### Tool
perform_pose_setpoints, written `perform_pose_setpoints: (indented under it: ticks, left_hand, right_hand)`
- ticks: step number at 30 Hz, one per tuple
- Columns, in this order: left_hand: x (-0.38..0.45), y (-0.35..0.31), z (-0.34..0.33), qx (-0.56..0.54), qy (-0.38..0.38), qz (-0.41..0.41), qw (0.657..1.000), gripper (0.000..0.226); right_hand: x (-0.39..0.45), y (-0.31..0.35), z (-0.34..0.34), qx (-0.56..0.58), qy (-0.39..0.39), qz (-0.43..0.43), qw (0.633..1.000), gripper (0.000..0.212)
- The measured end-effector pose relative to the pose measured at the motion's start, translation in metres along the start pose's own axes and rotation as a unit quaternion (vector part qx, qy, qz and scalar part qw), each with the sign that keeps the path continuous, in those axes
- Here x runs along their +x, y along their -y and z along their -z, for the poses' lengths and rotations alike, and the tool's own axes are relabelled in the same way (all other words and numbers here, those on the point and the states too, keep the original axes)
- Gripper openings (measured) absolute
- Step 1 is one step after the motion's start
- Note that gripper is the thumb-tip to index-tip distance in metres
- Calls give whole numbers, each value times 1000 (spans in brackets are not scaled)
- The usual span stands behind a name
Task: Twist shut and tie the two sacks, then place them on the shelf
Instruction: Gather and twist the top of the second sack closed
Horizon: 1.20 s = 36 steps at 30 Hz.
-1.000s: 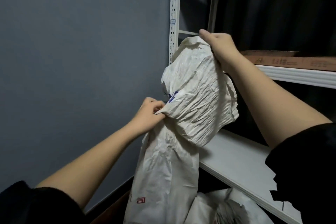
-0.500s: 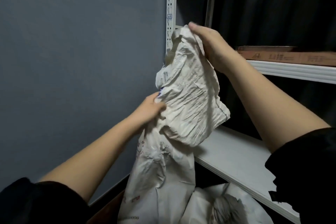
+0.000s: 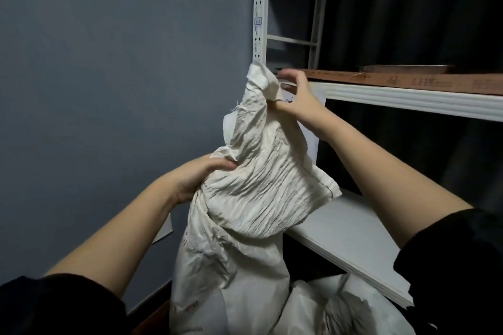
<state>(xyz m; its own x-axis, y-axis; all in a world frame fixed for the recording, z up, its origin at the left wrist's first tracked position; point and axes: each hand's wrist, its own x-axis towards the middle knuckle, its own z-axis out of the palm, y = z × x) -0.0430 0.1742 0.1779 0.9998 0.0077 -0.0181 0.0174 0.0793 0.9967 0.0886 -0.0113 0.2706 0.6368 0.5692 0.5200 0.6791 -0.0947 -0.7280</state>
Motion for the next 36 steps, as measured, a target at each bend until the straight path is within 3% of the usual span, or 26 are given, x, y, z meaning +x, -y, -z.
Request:
perform_pose_setpoints:
  ticks: [1, 2, 5, 6, 9, 11, 13, 15, 16, 19, 22, 24, 27, 28, 30, 33, 34, 36]
  left_hand:
    - [0, 2, 2, -27, 5, 23, 999, 30]
    - [0, 3, 3, -47, 7, 41, 998, 30]
    - [-2, 6, 6, -63, -1, 65, 996, 27]
    - [-2, 5, 6, -70, -6, 64, 995, 27]
    - [1, 4, 9, -121, -67, 13, 990, 28]
    - [8, 5, 12, -120, -180, -73, 974, 28]
    - [14, 3, 16, -82, -289, -147, 942, 25]
    - [18, -1, 18, -72, -322, -176, 927, 21]
    - [18, -2, 18, -63, -320, -182, 928, 17]
    - [18, -1, 16, -38, -285, -198, 937, 13]
    - [16, 1, 8, 54, -225, -230, 945, 53]
    - [16, 3, 0, 144, -168, -221, 950, 62]
    - [14, 9, -15, 242, -99, -137, 955, 52]
    - [13, 11, -21, 239, -112, -117, 957, 45]
    - [14, 10, -31, 228, -214, -99, 945, 11]
    - [24, 10, -37, 227, -340, -90, 908, 16]
    - [24, 11, -41, 200, -341, -103, 913, 15]
    - [19, 14, -43, 105, -285, -146, 942, 34]
  right_hand:
    - [-1, -1, -3, 25, 31, -17, 999, 74]
    - [-2, -1, -5, 39, 64, -27, 997, 72]
    - [-7, -5, -12, 53, 113, -62, 990, 15]
    - [-10, -5, -13, 62, 104, -74, 990, 7]
    - [-11, -16, -12, 33, 48, -61, 996, 22]
    - [-10, -23, -7, -23, 52, -42, 997, 19]
    - [-12, -25, -2, -100, 154, -53, 982, 30]
    - [-11, -30, 2, -158, 254, -77, 951, 48]
    - [-9, -32, 4, -185, 254, -80, 946, 40]
    - [3, -23, 15, -179, 88, -35, 979, 15]
    - [19, -1, 22, -194, -53, 50, 978, 6]
    - [25, 12, 20, -224, -108, 71, 966, 7]
    - [24, 23, 13, -291, -136, 97, 942, 7]
    - [24, 25, 12, -325, -139, 108, 929, 10]
    - [26, 34, 7, -346, -151, 129, 917, 6]
    - [31, 54, -6, -319, -133, 135, 928, 28]
    - [33, 58, -9, -312, -125, 132, 933, 31]
    - [33, 59, -7, -313, -134, 116, 933, 35]
